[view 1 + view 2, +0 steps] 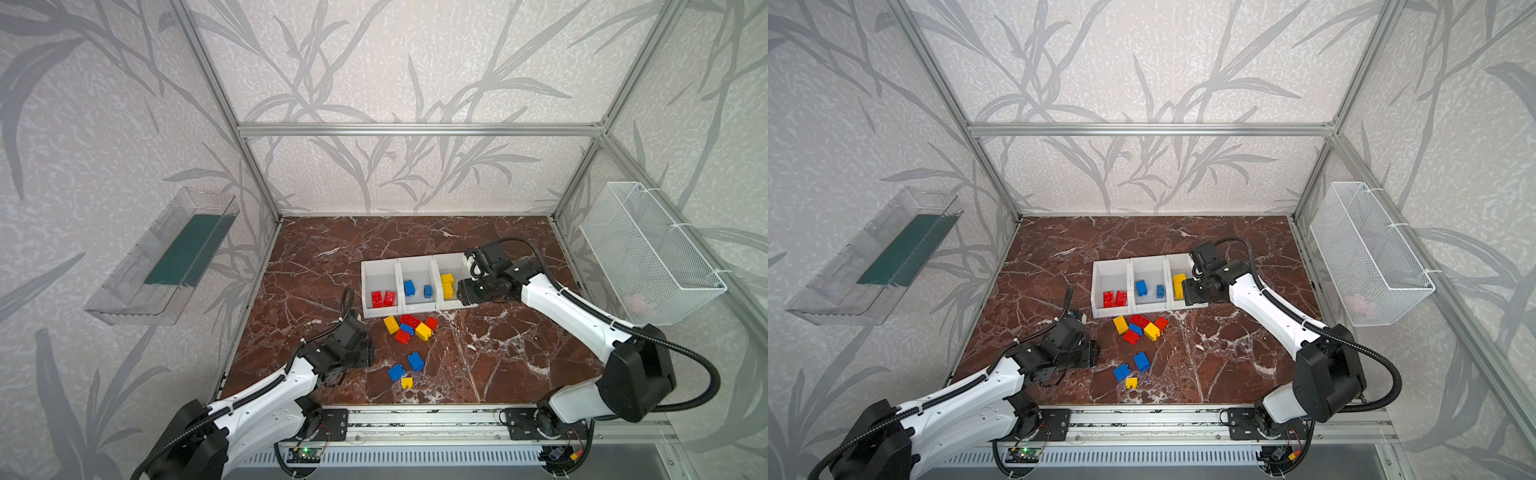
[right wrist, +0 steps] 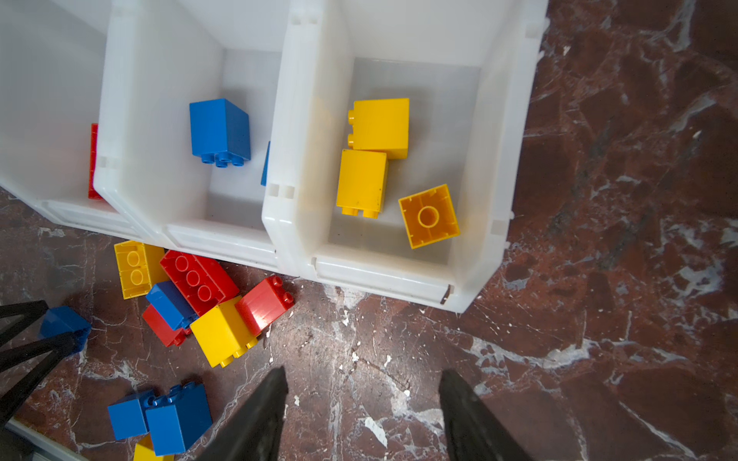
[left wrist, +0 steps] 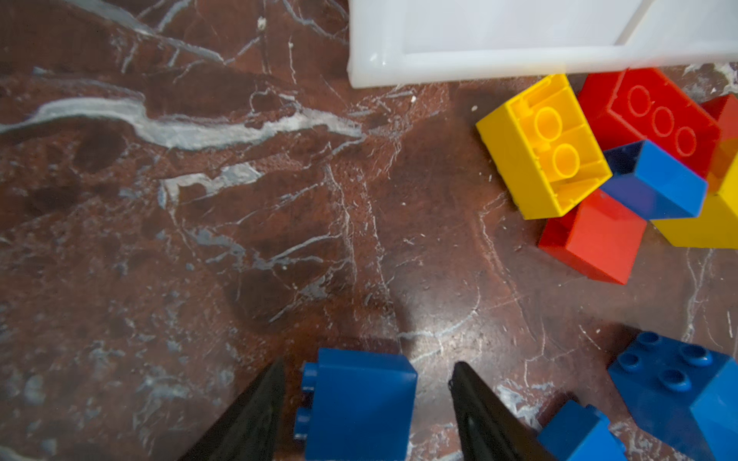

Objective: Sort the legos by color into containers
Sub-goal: 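Grasp a blue brick with the left gripper while the right gripper withdraws, then carry the blue brick with the left gripper into the middle compartment, release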

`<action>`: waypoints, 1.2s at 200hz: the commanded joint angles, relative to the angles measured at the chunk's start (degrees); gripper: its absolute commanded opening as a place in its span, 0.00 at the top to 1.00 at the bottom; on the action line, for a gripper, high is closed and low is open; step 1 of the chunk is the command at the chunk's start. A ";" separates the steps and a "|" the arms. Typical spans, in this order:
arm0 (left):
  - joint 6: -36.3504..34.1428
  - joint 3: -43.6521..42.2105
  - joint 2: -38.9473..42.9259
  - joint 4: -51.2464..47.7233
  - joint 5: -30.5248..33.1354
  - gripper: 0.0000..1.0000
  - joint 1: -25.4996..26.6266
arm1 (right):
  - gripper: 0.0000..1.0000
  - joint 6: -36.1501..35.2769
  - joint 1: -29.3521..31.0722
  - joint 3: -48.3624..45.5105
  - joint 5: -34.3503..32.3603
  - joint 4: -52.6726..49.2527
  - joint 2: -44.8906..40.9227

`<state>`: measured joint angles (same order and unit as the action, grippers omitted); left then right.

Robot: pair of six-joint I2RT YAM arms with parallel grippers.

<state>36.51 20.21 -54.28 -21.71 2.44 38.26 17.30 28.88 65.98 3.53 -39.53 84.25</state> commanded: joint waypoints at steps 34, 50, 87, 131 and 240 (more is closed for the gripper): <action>-1.88 1.45 -3.68 0.54 0.96 0.33 1.41 | 0.38 0.74 0.12 -1.33 -0.17 0.33 -2.51; -2.29 2.02 -5.21 0.05 1.41 0.36 2.03 | 0.38 0.83 0.08 -1.52 -0.37 0.18 -2.51; -2.99 3.57 -8.21 -0.96 1.73 0.44 3.35 | 0.38 1.17 0.12 -2.12 -0.37 0.33 -2.94; -3.18 4.71 -10.80 -1.45 3.03 0.53 4.81 | 0.38 1.33 0.12 -3.24 -1.16 0.34 -4.18; -3.44 6.19 -7.48 -0.95 3.71 0.72 5.86 | 0.38 1.76 0.07 -3.92 -1.46 0.33 -5.06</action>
<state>33.15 24.93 -63.64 -21.45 5.69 43.88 18.63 28.88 62.57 2.87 -39.03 81.19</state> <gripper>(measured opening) 0.440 0.624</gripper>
